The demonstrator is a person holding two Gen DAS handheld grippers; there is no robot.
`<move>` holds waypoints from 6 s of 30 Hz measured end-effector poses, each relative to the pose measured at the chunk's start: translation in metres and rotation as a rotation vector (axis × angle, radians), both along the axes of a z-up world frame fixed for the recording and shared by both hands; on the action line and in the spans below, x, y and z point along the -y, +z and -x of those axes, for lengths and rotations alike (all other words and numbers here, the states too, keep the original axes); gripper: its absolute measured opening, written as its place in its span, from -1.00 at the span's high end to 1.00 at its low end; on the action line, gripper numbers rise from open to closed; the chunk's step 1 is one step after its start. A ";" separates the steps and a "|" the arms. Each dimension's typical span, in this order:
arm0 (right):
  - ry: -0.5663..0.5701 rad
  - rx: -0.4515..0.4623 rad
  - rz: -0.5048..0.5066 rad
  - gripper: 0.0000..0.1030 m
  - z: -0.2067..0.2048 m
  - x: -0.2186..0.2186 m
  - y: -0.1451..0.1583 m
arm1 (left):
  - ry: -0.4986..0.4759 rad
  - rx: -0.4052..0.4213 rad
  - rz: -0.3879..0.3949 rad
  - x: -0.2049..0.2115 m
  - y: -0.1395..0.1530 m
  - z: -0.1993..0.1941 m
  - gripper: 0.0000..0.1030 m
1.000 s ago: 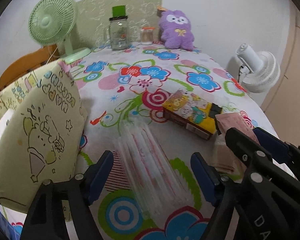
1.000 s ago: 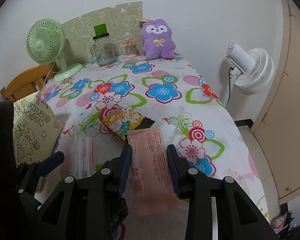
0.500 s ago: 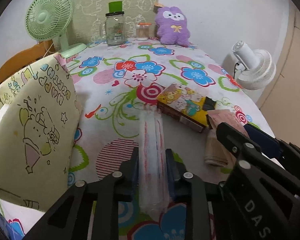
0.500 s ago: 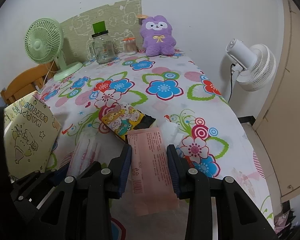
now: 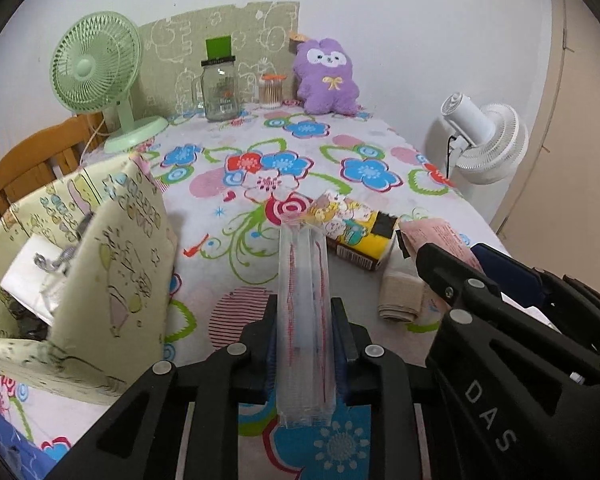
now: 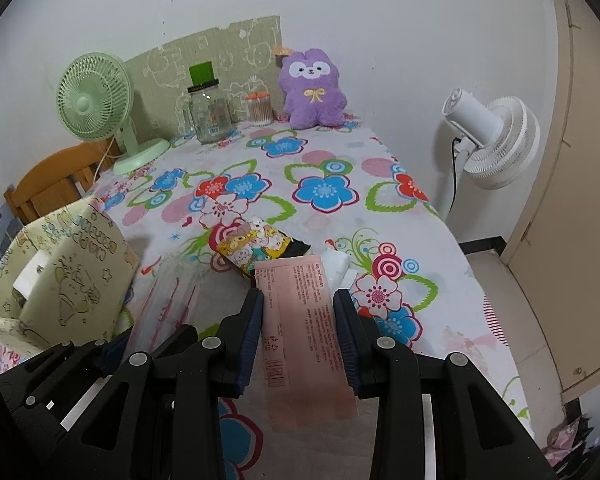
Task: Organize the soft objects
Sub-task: 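Carry the tube pack and pink packet together over the fabric box, then open the left gripper into the box while the right gripper releases the pink packet, then withdraw both tools from the box toward the yellow bag and white pack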
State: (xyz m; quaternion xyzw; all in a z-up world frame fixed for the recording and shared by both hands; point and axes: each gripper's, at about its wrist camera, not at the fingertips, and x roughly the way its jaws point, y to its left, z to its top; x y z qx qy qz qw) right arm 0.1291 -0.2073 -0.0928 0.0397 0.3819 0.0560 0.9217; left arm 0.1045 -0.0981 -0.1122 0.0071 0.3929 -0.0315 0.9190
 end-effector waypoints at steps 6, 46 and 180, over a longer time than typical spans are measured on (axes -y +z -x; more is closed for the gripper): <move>-0.005 0.033 0.000 0.24 0.011 0.001 0.019 | -0.018 0.041 -0.002 0.000 0.018 0.012 0.59; 0.022 0.177 0.014 0.24 0.048 -0.036 0.111 | -0.055 0.196 -0.004 -0.037 0.105 0.049 0.58; 0.313 0.081 -0.009 -0.67 -0.016 -0.195 0.085 | 0.188 0.141 0.000 -0.179 0.082 0.013 -0.86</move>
